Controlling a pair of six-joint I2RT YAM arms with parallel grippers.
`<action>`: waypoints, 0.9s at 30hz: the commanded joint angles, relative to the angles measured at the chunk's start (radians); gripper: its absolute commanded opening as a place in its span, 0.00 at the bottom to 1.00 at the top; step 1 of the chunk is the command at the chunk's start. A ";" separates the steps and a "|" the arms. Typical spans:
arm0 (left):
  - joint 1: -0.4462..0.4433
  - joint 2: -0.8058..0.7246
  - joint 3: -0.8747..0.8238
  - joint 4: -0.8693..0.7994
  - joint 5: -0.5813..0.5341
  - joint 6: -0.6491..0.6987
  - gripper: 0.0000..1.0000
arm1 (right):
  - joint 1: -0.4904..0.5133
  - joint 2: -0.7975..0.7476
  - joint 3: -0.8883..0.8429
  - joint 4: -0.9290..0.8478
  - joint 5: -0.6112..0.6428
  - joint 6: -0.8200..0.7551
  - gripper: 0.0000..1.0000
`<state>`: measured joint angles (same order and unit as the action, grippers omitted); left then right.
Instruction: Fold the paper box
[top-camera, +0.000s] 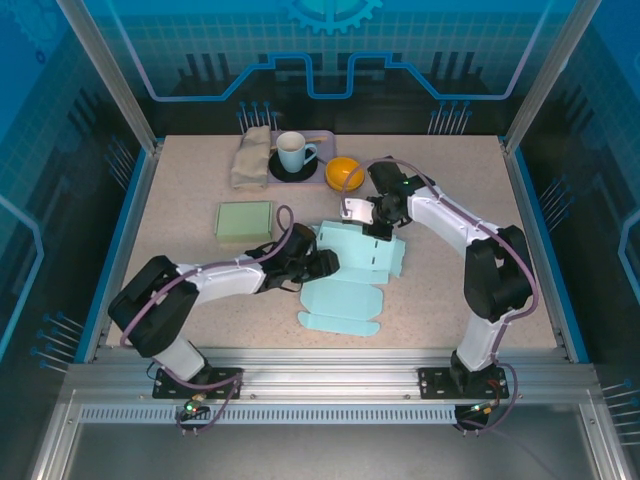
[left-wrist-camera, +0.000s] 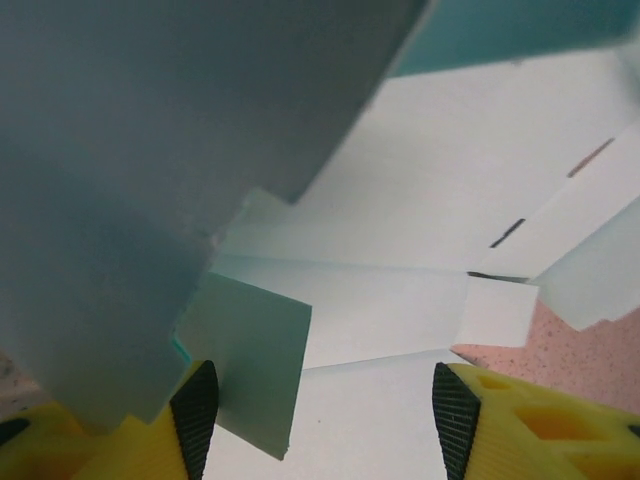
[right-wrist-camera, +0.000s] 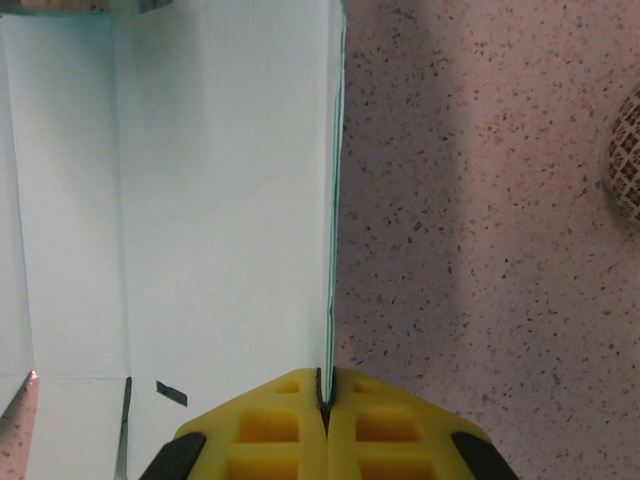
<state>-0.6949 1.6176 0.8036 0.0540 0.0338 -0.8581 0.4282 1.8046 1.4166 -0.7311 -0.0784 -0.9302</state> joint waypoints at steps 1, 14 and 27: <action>-0.006 0.049 0.017 0.057 0.025 -0.034 0.62 | -0.005 -0.033 -0.027 0.013 -0.041 0.024 0.00; 0.038 -0.359 0.004 -0.209 -0.102 0.288 0.62 | -0.004 -0.160 -0.179 0.254 0.074 -0.014 0.00; 0.164 -0.614 -0.168 -0.271 -0.303 0.416 0.42 | 0.078 -0.430 -0.561 0.865 0.176 -0.241 0.00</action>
<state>-0.5377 0.9817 0.6617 -0.2092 -0.2203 -0.5007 0.4885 1.4208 0.9157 -0.0750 0.0982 -1.0805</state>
